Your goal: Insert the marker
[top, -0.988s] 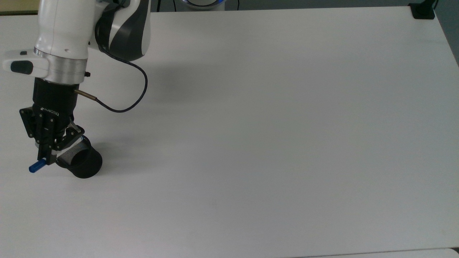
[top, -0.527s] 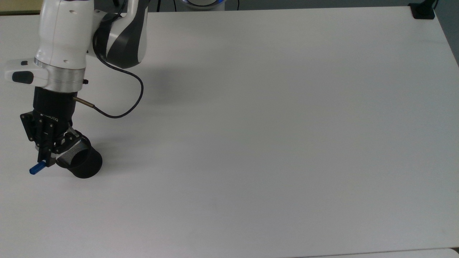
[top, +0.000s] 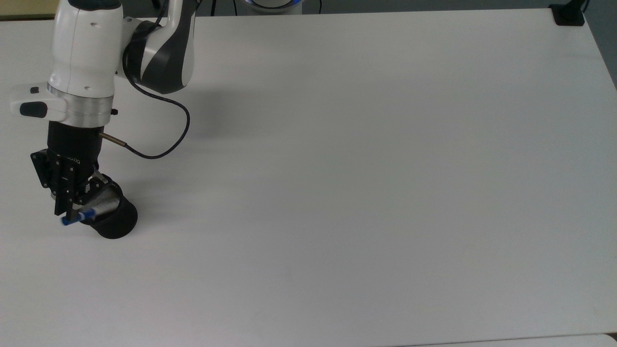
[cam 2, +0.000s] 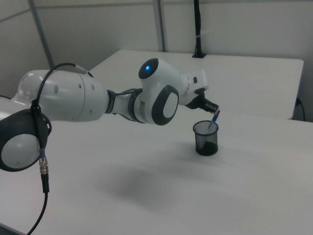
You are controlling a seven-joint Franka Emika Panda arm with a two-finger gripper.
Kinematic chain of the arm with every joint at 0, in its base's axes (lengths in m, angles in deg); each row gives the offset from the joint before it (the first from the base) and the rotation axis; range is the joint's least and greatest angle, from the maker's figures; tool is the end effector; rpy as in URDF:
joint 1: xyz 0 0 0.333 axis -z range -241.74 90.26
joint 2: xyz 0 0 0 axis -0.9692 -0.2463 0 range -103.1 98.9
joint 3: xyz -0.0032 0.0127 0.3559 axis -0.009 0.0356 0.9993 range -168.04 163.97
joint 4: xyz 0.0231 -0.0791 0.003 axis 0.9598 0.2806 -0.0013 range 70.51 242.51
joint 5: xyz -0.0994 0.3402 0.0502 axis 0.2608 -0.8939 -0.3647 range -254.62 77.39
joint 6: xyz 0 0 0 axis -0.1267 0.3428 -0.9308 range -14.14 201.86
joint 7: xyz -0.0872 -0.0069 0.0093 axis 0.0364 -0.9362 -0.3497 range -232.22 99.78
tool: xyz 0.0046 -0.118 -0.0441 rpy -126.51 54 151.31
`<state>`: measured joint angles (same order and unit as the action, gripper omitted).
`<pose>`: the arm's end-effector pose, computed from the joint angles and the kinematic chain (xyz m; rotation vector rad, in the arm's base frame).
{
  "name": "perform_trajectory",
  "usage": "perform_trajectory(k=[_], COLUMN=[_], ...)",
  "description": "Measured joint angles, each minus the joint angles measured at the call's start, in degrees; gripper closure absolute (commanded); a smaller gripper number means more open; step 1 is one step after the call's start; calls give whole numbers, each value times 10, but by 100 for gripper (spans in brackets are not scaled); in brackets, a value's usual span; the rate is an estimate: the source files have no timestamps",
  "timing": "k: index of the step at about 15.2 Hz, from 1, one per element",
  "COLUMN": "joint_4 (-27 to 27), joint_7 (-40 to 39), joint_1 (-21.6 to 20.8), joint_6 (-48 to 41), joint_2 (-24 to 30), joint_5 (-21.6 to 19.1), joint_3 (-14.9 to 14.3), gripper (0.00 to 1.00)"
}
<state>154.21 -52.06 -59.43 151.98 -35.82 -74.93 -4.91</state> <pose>0.7214 -0.2279 0.4407 2.6959 -0.4847 1.0795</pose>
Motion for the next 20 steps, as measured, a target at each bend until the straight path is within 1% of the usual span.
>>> perform_trajectory(k=[1,2,3,4,5,6,7,9,11,14,18,20], joint_4=[1,1,2,2,2,1,-1,-5,-8,-18,-20,-19], joint_7=[-1,-1,-1,-1,-1,-1,-1,-1,1,3,5,2], joint_1=[0,-1,-1,-1,-1,-2,-4,-22,-53,-109,-187,-211], joint_6=[0,0,0,0,0,1,1,-6,-61,-213,-438,-525], joint_2=[0,0,0,0,0,0,0,7,24,71,154,191], joint_5=[0,0,0,0,0,0,0,0,0,-1,-2,-28], joint_3=[0,1,1,2,3,6,10,13,15,16,17,17], gripper=[52,37,34,23,7,0,0,0,0,0,0,0])
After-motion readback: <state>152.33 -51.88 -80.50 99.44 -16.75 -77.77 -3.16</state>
